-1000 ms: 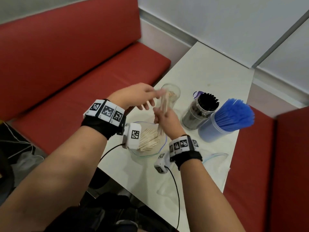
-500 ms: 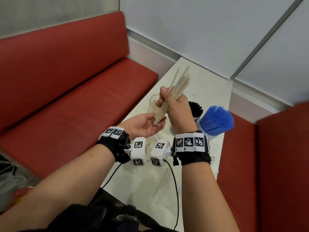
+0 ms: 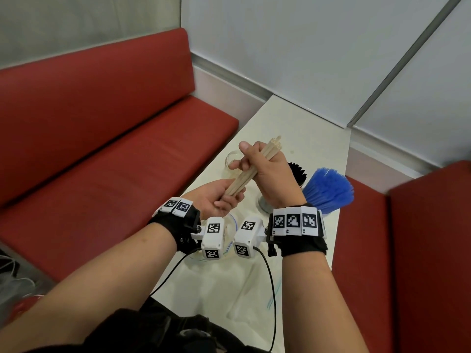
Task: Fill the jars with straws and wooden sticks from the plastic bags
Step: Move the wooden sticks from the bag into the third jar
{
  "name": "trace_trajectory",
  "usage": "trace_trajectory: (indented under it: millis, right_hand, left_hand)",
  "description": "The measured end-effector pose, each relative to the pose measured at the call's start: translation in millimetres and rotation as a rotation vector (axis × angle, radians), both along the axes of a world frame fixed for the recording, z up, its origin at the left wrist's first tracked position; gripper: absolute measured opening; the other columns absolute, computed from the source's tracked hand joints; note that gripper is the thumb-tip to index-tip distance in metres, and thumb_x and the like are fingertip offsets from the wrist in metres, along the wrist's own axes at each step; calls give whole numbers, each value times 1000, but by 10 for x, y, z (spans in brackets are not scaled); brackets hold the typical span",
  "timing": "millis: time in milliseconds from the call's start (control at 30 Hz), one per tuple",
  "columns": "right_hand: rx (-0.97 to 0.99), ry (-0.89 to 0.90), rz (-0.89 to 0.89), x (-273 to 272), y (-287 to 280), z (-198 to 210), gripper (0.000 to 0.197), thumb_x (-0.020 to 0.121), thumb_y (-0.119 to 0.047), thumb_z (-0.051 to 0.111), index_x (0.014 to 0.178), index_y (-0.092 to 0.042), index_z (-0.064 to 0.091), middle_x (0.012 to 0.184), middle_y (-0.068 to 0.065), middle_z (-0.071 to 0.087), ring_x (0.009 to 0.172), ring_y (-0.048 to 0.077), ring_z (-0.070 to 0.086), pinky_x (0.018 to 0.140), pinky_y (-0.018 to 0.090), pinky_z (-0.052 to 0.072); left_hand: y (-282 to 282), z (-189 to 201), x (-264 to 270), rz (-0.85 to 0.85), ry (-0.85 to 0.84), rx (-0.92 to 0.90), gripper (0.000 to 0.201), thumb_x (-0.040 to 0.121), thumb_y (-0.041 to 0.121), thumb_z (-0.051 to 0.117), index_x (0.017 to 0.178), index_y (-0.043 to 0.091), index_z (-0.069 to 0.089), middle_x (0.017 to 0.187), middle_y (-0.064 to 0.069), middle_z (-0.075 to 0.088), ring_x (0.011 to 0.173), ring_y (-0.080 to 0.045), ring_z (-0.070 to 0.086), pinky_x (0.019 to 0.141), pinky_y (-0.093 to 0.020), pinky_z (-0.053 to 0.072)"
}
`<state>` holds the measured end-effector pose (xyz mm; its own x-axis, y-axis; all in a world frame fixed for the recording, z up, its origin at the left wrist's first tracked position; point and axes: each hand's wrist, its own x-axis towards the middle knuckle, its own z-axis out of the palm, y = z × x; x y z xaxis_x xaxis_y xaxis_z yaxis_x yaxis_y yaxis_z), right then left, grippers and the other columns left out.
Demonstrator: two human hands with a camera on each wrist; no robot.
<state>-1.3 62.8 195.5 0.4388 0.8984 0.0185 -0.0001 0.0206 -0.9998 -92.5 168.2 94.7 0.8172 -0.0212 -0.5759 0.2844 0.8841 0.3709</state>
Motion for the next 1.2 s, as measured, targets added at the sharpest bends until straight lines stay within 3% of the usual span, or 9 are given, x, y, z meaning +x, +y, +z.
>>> trace_trajectory:
  millis: [167, 300, 500, 600, 733, 867, 967, 1067, 1200]
  right_hand:
    - [-108, -161, 6, 152, -29, 44, 25, 92, -31, 72, 75, -13, 66, 88, 18, 71, 92, 24, 71, 90, 49, 56]
    - [-265, -228, 88, 284, -22, 61, 18, 91, -27, 73, 83, -11, 74, 88, 2, 75, 82, 15, 70, 81, 37, 58]
    - [-321, -148, 130, 437, 20, 56, 23, 85, -15, 80, 95, 4, 73, 94, 24, 74, 82, 29, 75, 75, 32, 63]
    - [-359, -159, 137, 496, 108, 26, 19, 87, -8, 78, 98, 7, 73, 99, 28, 72, 88, 31, 75, 79, 33, 63]
    - [-352, -238, 84, 699, 316, 86, 8, 86, 0, 73, 90, 7, 73, 91, 27, 72, 86, 32, 75, 79, 35, 64]
    - [-272, -344, -179, 988, 650, 101, 3, 85, -2, 73, 82, -2, 74, 80, 15, 72, 78, 30, 75, 76, 37, 64]
    - [-291, -433, -297, 1046, 898, -100, 5, 85, -2, 70, 82, -3, 74, 77, 15, 70, 74, 33, 74, 76, 43, 64]
    - [-358, -453, -355, 1049, 1050, -382, 8, 86, -3, 66, 86, -2, 75, 83, 19, 73, 80, 35, 74, 79, 46, 62]
    - [-477, -466, -326, 1049, 1105, -762, 14, 88, -12, 70, 96, -1, 75, 94, 19, 75, 89, 36, 73, 87, 47, 58]
  left_hand:
    - [62, -30, -30, 76, 71, 42, 10, 97, 24, 55, 95, 15, 59, 57, 1, 48, 30, -2, 34, 27, -10, 14]
    - [90, -77, -55, 92, 84, 43, 18, 96, 26, 55, 87, 11, 54, 60, -2, 52, 32, -2, 37, 25, -10, 17]
    - [189, -160, -99, 84, 123, 87, 19, 100, 27, 50, 87, 13, 51, 58, -1, 50, 30, -2, 33, 25, -12, 16]
    - [209, -192, -67, 127, 185, 240, 23, 101, 25, 48, 83, 11, 50, 64, -2, 49, 34, -2, 34, 26, -13, 20]
    - [288, -249, -56, 94, 357, 611, 42, 107, 30, 37, 92, -3, 58, 74, -16, 60, 50, -17, 52, 43, -20, 43]
    - [359, -281, -61, -247, 457, 862, 30, 102, 13, 44, 92, -8, 63, 84, -22, 66, 66, -26, 64, 68, -31, 59]
    - [299, -361, 6, -580, 497, 996, 14, 93, 7, 59, 92, -5, 67, 98, -19, 71, 80, -26, 69, 87, -37, 57]
    - [241, -472, 50, -788, 496, 1332, 21, 87, 12, 63, 103, 0, 71, 106, -14, 73, 96, -26, 70, 89, -38, 57]
    - [87, -709, 81, -874, 482, 1586, 37, 87, 26, 69, 113, -1, 64, 115, -16, 67, 107, -31, 62, 84, -34, 48]
